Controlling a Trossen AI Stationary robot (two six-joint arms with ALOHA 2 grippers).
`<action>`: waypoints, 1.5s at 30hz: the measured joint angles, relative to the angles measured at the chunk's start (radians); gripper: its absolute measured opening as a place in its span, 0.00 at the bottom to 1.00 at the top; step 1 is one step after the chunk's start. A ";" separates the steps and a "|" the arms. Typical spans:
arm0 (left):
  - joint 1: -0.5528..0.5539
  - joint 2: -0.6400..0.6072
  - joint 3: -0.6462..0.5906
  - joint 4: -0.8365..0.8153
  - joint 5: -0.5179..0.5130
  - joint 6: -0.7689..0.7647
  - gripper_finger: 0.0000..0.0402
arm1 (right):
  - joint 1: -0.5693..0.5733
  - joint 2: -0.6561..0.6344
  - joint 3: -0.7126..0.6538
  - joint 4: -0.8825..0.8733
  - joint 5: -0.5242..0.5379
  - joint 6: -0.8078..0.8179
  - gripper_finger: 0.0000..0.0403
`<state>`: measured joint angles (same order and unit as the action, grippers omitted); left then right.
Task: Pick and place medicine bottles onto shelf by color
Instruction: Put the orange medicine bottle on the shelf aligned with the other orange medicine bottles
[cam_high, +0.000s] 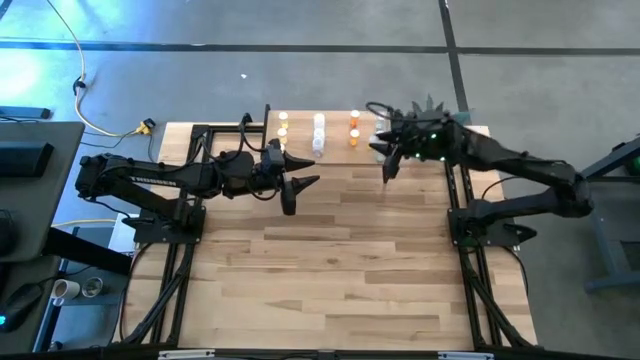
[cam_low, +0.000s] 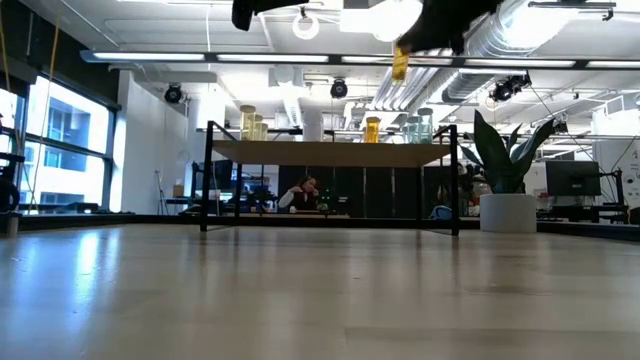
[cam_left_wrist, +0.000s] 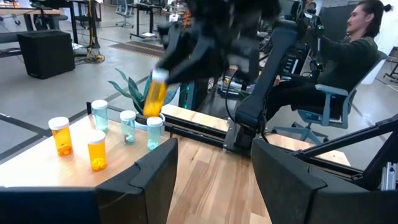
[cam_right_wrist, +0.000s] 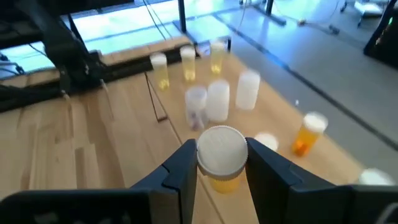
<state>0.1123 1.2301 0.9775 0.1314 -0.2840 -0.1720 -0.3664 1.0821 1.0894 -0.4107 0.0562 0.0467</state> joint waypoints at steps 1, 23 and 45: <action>0.000 0.000 0.000 0.000 0.000 0.000 0.49 | 0.000 0.005 -0.026 0.018 0.000 0.006 0.26; 0.000 0.000 0.000 0.000 0.000 -0.007 0.49 | 0.019 0.293 0.037 0.065 0.001 -0.055 0.26; 0.000 0.000 0.000 -0.011 0.000 0.037 0.49 | 0.013 0.335 0.038 -0.002 0.071 -0.021 0.26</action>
<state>0.1127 1.2301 0.9775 0.1204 -0.2840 -0.1349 -0.3538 1.4174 1.1275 -0.4126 0.1268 0.0261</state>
